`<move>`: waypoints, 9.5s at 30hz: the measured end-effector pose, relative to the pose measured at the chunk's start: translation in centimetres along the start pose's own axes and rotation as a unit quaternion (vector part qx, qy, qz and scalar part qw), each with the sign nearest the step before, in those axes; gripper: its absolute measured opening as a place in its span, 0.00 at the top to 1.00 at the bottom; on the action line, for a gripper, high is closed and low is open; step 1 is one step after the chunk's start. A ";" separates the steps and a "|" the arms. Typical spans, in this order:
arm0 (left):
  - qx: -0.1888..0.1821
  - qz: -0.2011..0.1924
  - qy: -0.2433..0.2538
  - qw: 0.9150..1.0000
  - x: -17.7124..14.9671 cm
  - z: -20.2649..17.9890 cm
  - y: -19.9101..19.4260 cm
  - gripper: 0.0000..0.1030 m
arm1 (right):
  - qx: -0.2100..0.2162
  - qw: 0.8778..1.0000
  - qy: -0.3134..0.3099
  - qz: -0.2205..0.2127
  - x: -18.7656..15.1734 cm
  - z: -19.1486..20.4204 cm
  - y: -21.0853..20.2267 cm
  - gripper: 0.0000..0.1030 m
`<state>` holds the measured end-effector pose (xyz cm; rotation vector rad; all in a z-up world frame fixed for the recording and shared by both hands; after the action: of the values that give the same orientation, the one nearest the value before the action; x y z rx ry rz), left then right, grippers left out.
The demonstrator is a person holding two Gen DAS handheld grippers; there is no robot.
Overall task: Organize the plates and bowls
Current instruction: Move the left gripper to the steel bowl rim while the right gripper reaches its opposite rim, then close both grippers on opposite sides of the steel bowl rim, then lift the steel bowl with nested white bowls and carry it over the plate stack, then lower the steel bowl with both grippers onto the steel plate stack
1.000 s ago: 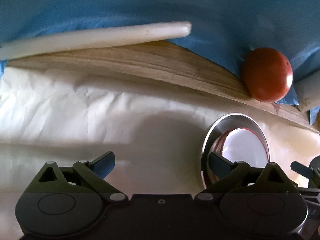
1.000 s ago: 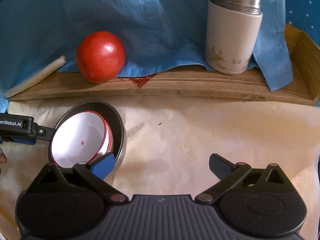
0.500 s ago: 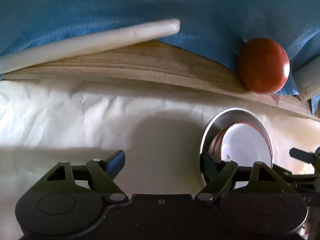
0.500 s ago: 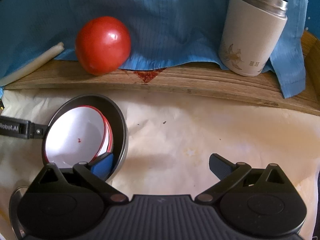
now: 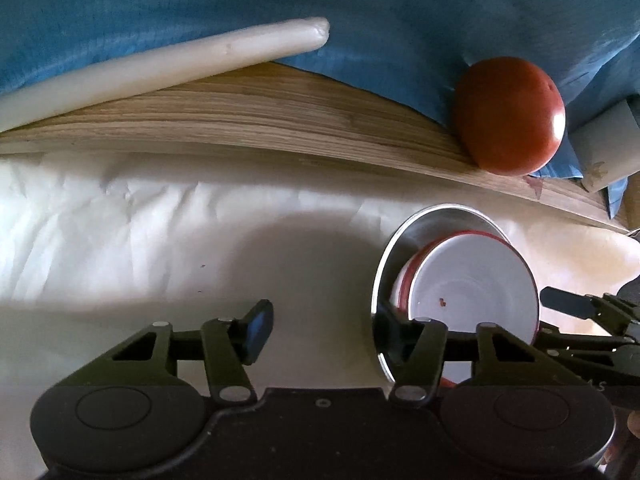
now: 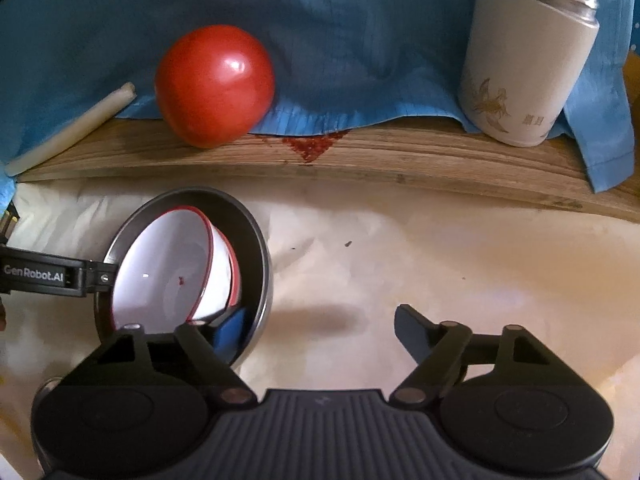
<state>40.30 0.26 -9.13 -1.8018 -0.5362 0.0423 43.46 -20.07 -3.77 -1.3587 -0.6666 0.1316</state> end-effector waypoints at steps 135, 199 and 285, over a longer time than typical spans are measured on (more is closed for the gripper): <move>-0.006 -0.036 -0.139 0.990 -12.6 5.4 -10.6 0.93 | 0.173 0.977 -0.119 0.032 -4.0 10.8 -5.2 0.89; 0.014 0.027 -0.146 0.989 -15.9 5.7 -9.1 0.94 | 0.194 0.964 -0.140 0.119 -6.6 11.1 -3.8 0.88; 0.047 0.026 -0.164 0.985 -16.1 5.6 -9.5 0.83 | 0.203 0.964 -0.134 0.110 -6.4 10.4 -4.1 0.77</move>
<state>21.05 1.18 -5.97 -1.7252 -0.7069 0.3996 31.78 -15.05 -1.72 -1.0195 -0.6684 0.6079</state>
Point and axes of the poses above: each gripper's, at about its wrist camera, not at the fingertips, and y roughly the way its jaws point, z to its left, x to its top, the point moved 5 cm from there along y, roughly the way its jaws point, and after that the axes turned 2 degrees about -y, right-handed, at the moved point
